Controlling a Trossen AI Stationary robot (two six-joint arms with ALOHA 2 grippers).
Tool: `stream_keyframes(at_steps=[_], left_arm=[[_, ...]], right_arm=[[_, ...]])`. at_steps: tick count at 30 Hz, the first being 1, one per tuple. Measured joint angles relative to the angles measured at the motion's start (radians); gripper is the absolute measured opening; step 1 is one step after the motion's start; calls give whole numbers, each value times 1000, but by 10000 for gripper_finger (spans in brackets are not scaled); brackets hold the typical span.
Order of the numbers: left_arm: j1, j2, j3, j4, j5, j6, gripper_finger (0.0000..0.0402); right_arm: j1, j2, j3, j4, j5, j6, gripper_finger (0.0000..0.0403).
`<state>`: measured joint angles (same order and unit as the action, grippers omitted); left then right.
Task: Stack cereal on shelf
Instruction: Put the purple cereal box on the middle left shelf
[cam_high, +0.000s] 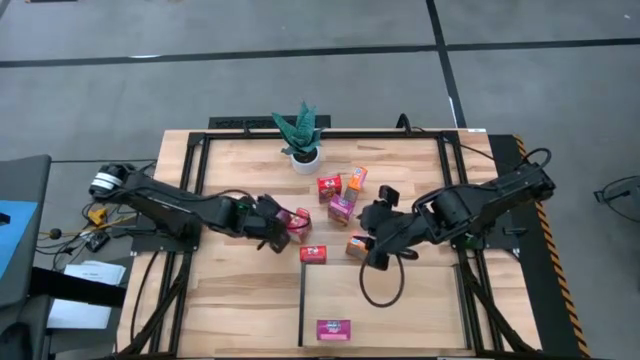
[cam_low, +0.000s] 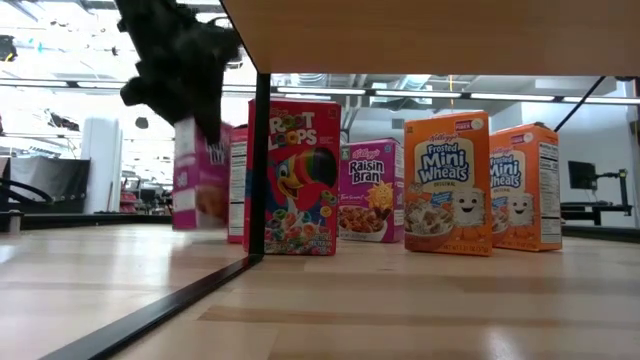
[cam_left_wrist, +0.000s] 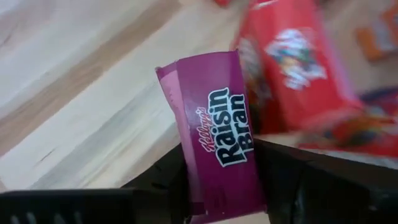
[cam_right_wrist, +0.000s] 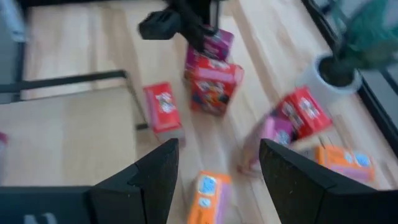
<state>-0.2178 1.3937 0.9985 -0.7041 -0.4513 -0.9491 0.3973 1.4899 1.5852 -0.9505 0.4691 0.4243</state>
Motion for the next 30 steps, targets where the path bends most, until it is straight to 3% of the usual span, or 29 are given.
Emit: stream_keyframes(at_steps=[8,15,20,26,30], left_arm=[[-7,-268,0,-41,49,84,136],[-32,-450,0,207,192,382,137],[-50,-481,0,338,176,507,137],[-54,-455,0,392,209,594,138],[-55,-421,0,444,215,646,138]], right_arm=[[-41,-11,0,193,-120,-189,248],[-136,4,1,444,-340,-270,264],[-193,3,1,499,-428,-267,307],[-198,4,0,533,-429,-268,364],[-198,20,1,535,-429,-264,375]])
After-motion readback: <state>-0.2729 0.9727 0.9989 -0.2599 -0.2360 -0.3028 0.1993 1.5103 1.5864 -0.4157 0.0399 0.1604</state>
